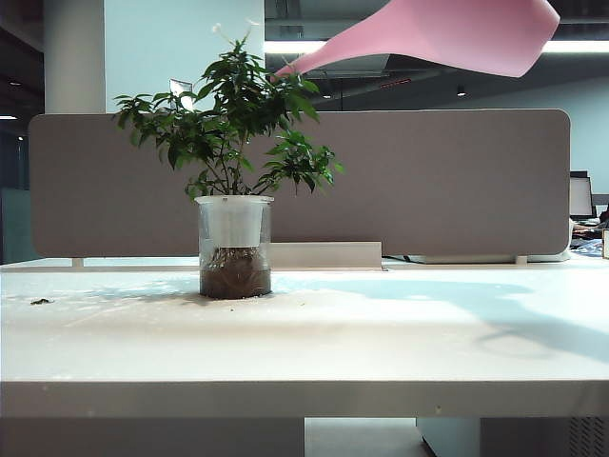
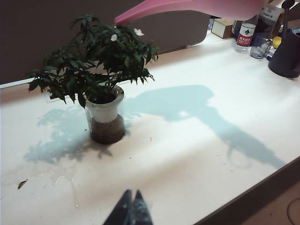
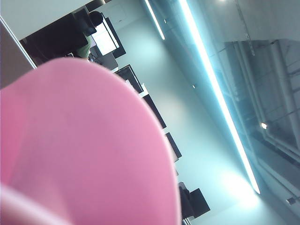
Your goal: Pick up the watering can from the table, water the potted plant, and put the can back.
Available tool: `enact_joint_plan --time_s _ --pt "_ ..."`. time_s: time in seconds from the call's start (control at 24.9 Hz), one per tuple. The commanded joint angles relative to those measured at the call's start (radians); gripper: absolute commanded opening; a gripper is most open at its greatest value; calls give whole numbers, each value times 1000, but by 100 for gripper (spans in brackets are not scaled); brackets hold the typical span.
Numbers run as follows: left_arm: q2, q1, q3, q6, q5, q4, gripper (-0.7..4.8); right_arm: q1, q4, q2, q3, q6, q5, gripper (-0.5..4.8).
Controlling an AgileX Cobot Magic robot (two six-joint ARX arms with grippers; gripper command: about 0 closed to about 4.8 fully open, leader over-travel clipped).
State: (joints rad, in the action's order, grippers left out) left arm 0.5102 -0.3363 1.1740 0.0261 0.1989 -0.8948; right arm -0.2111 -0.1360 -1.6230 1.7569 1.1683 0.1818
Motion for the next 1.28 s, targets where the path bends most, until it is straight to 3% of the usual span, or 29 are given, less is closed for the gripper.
enact_joint_plan --time_s 0.04,0.44,0.52,0.6,0.96,1.12,1.28 --pt "-1 2 3 0 4 13 -5 -2 -68 19 23 11 0 -5" --pt "-1 2 3 0 3 12 -5 -2 0 24 30 -13 6 -6" --pt "-1 2 3 0 3 12 -5 -2 45 24 29 -114 18 -6" --pt "-1 2 3 0 3 13 -5 -1 81 24 27 -291 23 -6" --pt "-1 2 3 0 4 12 -5 45 143 28 -26 -637 29 -6" --pt "-1 2 3 0 4 12 -5 95 68 49 -148 -845 5 -6" --pt "-1 2 3 0 4 13 -5 146 -112 69 -339 -1007 -58 -6"
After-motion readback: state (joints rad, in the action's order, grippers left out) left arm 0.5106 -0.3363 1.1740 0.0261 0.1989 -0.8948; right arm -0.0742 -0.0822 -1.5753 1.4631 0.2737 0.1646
